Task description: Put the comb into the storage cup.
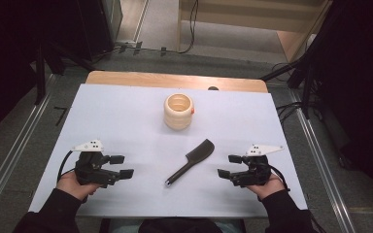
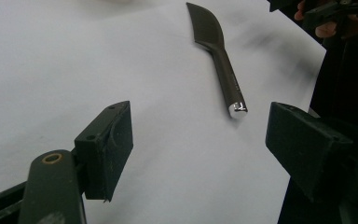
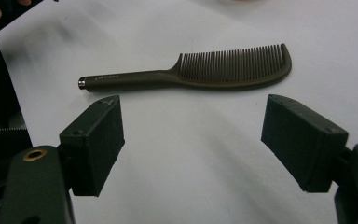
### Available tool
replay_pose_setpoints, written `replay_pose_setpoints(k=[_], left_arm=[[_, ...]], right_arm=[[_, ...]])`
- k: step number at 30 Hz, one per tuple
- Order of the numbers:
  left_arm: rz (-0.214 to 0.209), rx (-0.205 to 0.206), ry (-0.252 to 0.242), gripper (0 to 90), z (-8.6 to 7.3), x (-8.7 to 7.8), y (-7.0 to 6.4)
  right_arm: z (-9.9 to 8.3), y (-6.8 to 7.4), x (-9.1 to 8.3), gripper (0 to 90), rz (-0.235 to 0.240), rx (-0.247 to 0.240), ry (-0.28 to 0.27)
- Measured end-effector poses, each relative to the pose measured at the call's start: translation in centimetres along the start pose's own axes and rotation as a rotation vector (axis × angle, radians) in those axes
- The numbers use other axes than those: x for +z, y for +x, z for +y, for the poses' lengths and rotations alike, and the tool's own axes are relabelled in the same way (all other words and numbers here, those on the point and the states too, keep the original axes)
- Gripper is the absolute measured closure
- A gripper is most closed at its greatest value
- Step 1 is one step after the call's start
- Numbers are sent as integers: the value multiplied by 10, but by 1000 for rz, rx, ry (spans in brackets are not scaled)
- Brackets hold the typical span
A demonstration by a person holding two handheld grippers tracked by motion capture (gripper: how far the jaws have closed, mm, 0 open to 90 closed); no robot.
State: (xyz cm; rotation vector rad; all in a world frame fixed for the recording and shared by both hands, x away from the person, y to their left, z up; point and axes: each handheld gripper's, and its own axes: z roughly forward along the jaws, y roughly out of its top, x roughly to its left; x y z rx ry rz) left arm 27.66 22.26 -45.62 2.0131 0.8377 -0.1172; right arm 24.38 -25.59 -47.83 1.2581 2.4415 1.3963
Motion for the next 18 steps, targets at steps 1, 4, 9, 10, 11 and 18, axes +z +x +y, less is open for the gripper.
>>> replay_pose_setpoints(k=[1,4,9,10,11,18], left_arm=[[4,0,-2,238,0,-1,0],[4,-1,-2,238,0,-1,0],[6,0,-1,238,0,-1,0],[5,-1,-1,238,0,-1,0],[5,-1,-1,238,0,-1,0],[2,2,1,238,0,0,-1]], right_arm=[[0,0,1,193,0,6,5],[-1,-1,2,193,4,9,19],[0,-1,4,193,15,33,44],[0,-1,4,192,10,33,43],[0,-1,4,192,10,33,43],[0,0,3,176,2,26,30]])
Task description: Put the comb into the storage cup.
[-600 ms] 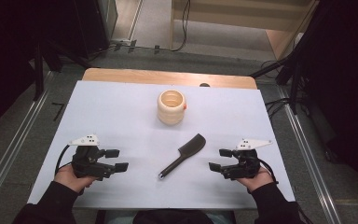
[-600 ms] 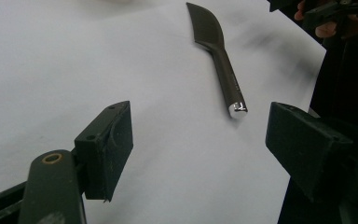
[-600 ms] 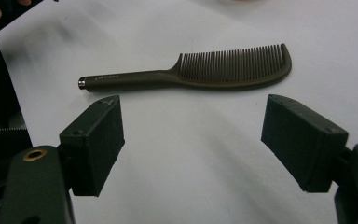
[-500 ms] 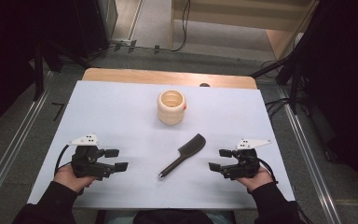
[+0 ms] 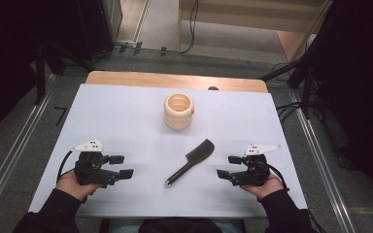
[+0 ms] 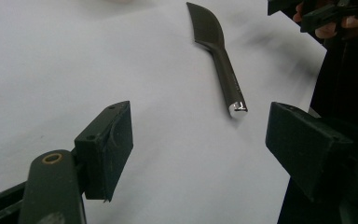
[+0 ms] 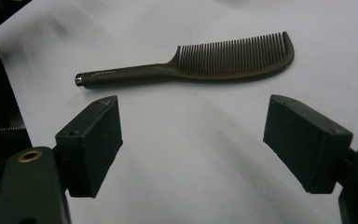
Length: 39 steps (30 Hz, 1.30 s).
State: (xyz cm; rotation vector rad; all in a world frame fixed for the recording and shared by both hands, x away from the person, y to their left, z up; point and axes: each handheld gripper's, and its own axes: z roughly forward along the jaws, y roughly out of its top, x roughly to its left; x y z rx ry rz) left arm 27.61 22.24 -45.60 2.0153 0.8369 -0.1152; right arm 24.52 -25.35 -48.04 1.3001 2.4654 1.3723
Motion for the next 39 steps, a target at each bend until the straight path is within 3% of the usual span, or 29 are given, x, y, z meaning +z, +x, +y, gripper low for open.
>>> replay_pose_setpoints(k=[39], left_arm=[[1,1,11,238,0,2,0]], right_arm=[[1,-2,0,206,-26,-4,12]])
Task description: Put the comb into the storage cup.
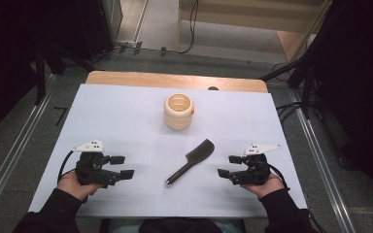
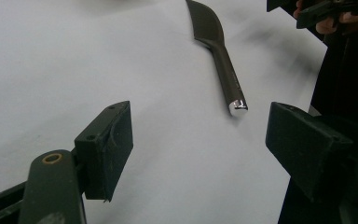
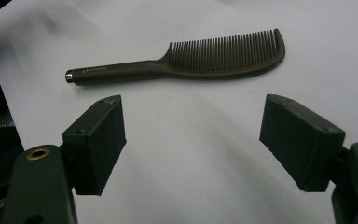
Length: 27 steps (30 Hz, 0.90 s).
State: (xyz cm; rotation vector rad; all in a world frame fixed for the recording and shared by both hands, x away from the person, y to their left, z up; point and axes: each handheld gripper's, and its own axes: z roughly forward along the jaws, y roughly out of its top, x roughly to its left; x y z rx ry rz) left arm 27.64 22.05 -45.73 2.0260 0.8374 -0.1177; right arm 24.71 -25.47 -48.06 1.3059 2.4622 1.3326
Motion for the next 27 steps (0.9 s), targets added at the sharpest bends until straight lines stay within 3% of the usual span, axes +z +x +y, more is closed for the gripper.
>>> replay_pose_setpoints(k=[7,19,27], left_arm=[[0,0,0,238,0,0,0],[2,-2,-1,238,0,-1,1],[0,-1,-3,238,0,-2,1]], right_arm=[[4,2,3,219,-3,1,-6],[26,22,23,227,12,-37,-19],[40,35,40,227,57,-61,-26]])
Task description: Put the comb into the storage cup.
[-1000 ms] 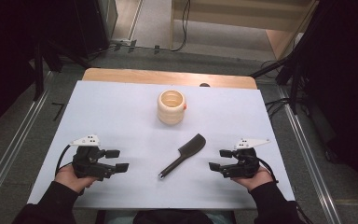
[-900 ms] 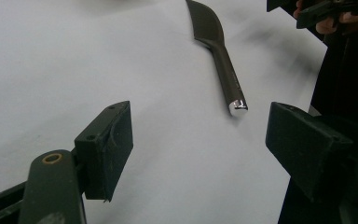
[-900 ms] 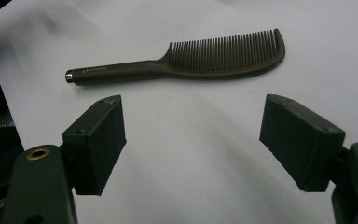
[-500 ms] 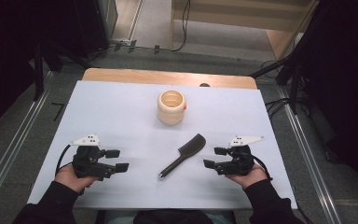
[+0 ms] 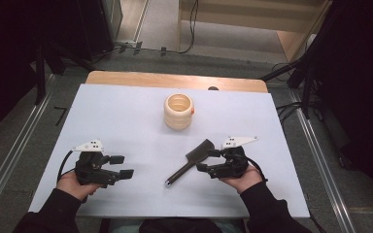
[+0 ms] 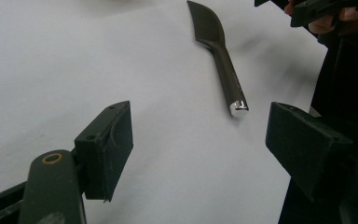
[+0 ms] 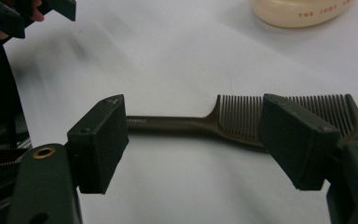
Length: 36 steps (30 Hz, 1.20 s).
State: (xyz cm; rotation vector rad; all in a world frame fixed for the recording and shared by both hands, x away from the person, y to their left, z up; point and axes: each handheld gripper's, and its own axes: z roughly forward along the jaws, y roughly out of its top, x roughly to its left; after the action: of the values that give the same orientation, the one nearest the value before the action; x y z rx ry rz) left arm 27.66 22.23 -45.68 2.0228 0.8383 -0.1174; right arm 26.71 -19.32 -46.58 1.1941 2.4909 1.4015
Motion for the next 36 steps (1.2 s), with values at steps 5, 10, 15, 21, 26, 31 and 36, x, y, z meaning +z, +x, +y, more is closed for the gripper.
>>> replay_pose_setpoints(k=[5,10,15,21,26,31,36], left_arm=[[-1,2,3,238,0,0,0],[0,2,4,238,0,0,0],[-1,0,-1,238,0,0,0],[-2,-1,-3,238,0,-1,0],[-2,0,-2,238,0,-1,0],[-3,2,-3,238,0,-1,-1],[-4,1,-7,238,0,-1,0]], right_arm=[[8,5,8,233,2,-22,-5],[18,12,19,233,22,-39,-2],[27,19,33,241,37,-54,9],[33,24,44,247,48,-64,18],[40,28,54,248,56,-71,22],[45,31,62,263,67,-65,20],[45,35,70,384,74,-78,49]])
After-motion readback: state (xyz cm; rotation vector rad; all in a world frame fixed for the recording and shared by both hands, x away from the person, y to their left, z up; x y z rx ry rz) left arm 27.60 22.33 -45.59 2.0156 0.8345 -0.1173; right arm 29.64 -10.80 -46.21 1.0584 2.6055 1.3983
